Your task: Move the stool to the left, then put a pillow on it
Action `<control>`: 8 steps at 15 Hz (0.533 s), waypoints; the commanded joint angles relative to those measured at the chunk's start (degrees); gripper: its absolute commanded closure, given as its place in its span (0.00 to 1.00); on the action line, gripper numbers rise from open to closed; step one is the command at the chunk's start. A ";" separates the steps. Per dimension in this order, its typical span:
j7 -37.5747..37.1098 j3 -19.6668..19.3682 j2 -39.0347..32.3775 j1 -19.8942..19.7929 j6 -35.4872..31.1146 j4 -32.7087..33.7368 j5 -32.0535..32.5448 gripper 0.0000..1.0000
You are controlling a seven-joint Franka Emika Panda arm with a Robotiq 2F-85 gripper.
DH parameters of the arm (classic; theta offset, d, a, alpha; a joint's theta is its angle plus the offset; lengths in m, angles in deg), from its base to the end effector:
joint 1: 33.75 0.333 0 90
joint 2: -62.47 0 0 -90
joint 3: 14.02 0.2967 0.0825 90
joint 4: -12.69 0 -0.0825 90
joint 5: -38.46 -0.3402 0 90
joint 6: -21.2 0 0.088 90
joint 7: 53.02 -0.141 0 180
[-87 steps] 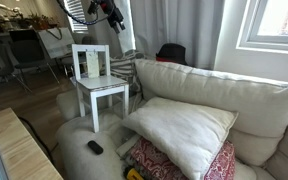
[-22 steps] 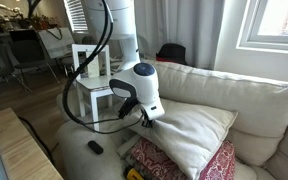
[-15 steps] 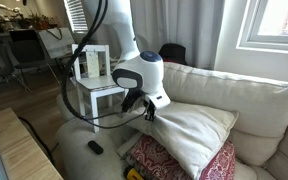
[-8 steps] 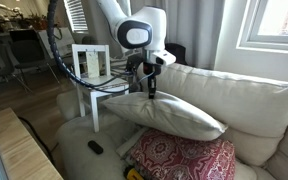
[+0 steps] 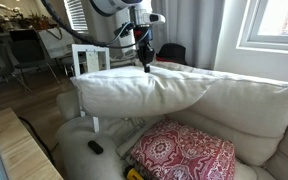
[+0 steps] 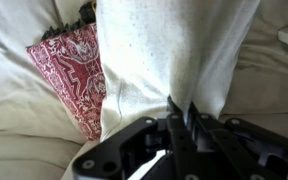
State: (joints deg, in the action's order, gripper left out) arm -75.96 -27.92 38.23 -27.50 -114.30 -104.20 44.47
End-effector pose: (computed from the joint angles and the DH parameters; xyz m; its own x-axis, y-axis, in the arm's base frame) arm 0.5448 -0.0774 0.2147 0.9037 -0.4274 -0.0249 -0.4155 -0.8897 0.1890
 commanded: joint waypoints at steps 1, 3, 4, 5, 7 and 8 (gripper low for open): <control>2.44 2.83 7.69 0.67 4.12 -1.12 5.65 0.98; 3.96 5.38 10.09 0.33 3.59 -1.47 5.61 0.98; 4.90 6.63 11.17 0.23 3.29 -1.68 5.29 0.98; 5.66 7.70 12.13 0.27 2.84 -1.93 5.25 0.98; 7.65 9.93 13.59 0.38 1.97 -2.12 4.93 0.98; 9.02 11.13 14.07 0.32 1.30 -1.99 4.32 0.98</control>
State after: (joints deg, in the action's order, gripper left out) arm -70.41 -19.58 48.03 -26.86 -111.96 -104.57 48.48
